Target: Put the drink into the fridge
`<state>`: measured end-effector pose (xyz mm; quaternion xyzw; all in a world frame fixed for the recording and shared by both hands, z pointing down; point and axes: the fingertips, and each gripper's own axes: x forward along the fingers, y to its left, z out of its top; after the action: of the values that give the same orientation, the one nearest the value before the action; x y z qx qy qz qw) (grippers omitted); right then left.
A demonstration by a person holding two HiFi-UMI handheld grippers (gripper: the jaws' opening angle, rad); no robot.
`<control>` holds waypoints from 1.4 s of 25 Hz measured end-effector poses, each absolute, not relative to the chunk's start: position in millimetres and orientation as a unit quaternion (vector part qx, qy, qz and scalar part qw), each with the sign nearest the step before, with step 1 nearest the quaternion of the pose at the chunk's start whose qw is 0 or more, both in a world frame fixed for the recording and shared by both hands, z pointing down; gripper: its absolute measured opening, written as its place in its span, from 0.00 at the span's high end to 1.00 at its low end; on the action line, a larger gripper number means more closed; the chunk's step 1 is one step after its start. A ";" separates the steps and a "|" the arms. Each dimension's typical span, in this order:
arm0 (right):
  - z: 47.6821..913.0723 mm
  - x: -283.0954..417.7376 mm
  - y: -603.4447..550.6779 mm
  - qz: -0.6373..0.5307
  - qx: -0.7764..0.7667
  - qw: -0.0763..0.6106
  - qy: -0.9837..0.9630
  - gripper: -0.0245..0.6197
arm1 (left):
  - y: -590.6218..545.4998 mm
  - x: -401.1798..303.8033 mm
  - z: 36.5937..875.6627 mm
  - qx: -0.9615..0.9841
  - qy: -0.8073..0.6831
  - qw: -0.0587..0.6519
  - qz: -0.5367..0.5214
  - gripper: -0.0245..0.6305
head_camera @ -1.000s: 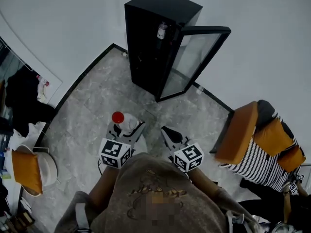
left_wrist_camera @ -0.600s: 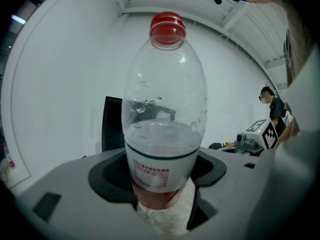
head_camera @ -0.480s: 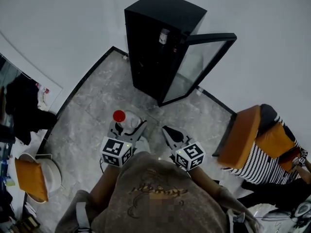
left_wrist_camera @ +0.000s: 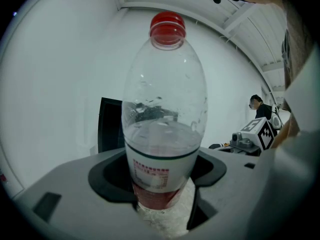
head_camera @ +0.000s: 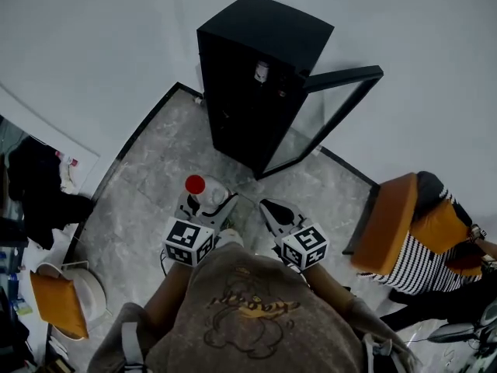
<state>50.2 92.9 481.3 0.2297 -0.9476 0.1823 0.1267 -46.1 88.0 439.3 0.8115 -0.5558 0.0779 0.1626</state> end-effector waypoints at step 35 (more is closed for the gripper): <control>488.6 -14.1 -43.6 0.170 0.292 0.109 -0.935 0.93 | -53.4 -85.4 473.6 0.863 -0.475 0.143 0.099 0.48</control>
<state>-14.1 -43.6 488.6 0.2916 -0.9350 0.1697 0.1092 -85.4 -53.4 473.6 0.8625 -0.4751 0.0991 0.1433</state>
